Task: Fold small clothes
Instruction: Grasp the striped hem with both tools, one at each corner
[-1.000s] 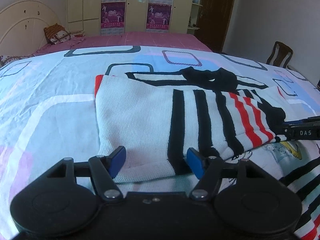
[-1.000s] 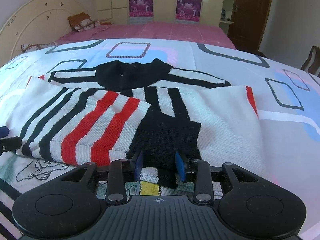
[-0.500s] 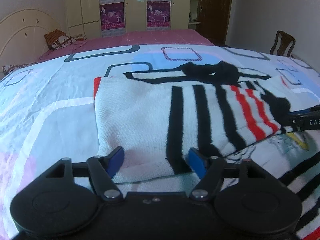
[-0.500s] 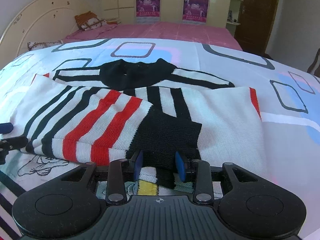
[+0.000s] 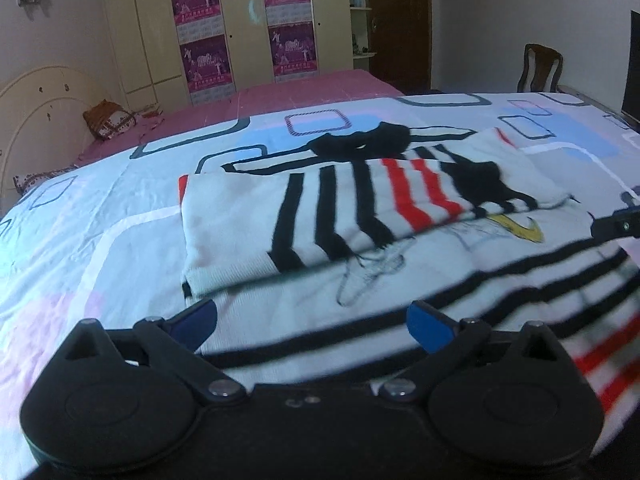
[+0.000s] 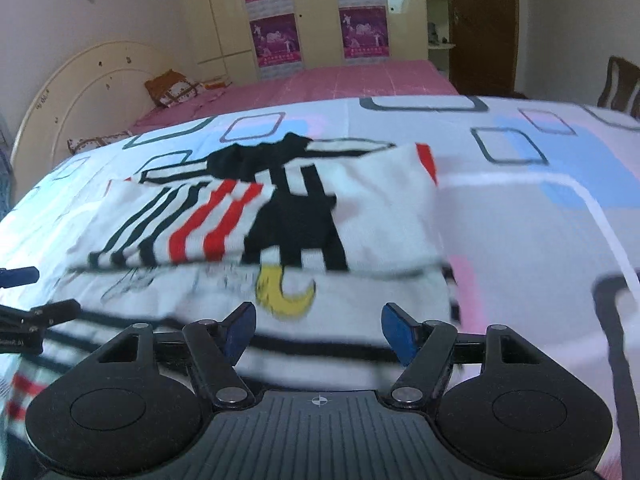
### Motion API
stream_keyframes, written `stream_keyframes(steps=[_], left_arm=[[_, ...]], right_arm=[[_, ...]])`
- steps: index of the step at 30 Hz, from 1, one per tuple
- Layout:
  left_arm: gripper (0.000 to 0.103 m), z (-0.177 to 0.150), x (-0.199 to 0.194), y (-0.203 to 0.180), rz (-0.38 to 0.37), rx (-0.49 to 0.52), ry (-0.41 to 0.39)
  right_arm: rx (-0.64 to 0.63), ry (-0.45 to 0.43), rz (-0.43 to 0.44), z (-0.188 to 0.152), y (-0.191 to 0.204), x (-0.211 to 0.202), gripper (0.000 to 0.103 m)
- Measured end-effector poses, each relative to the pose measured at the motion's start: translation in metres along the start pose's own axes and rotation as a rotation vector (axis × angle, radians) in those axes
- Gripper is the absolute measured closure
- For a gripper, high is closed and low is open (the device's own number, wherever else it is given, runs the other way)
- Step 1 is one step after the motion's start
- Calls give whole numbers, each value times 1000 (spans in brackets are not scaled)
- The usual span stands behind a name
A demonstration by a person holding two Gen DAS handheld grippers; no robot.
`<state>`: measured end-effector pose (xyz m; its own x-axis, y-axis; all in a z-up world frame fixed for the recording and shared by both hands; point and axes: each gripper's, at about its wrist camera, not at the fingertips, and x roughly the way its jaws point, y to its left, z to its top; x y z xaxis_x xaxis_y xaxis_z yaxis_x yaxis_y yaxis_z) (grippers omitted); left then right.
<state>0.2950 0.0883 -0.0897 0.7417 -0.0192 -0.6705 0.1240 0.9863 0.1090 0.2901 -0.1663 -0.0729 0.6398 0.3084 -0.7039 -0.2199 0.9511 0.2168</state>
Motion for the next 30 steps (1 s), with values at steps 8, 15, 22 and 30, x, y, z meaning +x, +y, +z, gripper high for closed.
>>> stream_keyframes(steps=[8, 15, 22, 30], left_arm=[[7, -50, -50, -2, 27, -58, 29], [27, -120, -87, 34, -108, -319, 131], [28, -153, -96, 51, -354, -567, 96], [80, -152, -62, 58, -426, -749, 90]], right_arm=[[71, 6, 40, -61, -23, -62, 34], [258, 55, 136, -114, -56, -91, 35], [400, 93, 320, -147, -57, -102, 34], [580, 120, 439, -145, -78, -80, 83]])
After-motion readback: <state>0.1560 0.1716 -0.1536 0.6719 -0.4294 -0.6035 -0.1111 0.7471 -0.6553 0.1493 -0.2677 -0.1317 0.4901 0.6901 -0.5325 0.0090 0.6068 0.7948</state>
